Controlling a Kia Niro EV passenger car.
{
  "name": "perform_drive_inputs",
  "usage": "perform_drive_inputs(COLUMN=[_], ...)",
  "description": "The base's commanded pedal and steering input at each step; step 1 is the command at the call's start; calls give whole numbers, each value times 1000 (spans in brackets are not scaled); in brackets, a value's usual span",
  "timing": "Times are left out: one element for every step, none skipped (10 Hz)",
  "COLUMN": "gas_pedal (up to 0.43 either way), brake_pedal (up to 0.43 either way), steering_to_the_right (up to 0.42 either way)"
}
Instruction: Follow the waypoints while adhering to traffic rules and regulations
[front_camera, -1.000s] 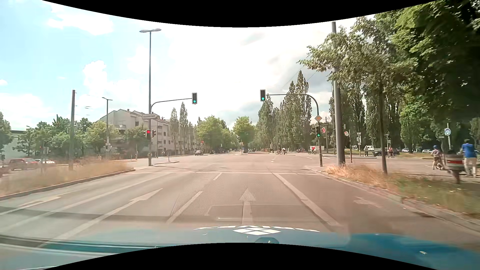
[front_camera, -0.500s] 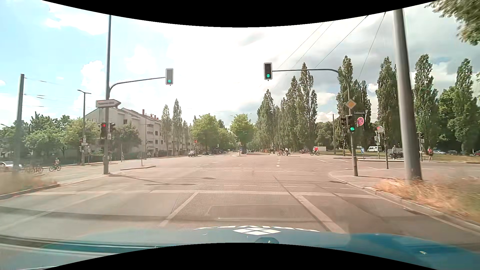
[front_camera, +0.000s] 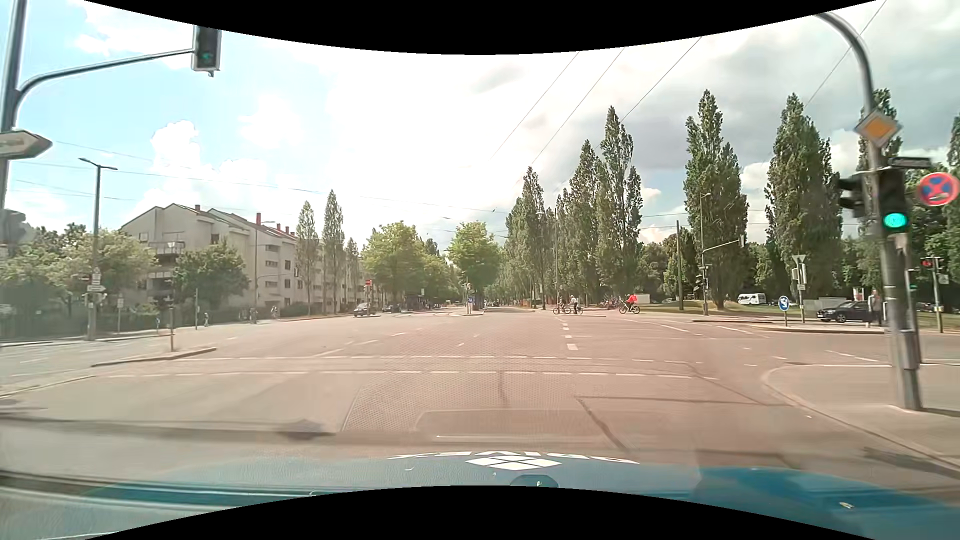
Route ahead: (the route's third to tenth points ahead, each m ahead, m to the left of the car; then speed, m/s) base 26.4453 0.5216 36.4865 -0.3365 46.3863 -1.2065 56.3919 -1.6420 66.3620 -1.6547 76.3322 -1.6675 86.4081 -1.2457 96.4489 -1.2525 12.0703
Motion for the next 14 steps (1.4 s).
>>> perform_drive_inputs(gas_pedal=[169,169,169,169,169,169,169,169,169,169,169,169,169,169], brake_pedal=[0,0,0,0,0,0,0,0,0,0,0,0,0,0], steering_to_the_right=[33,36,36,37,38,38,37,35,31,27,25,21,13,5])
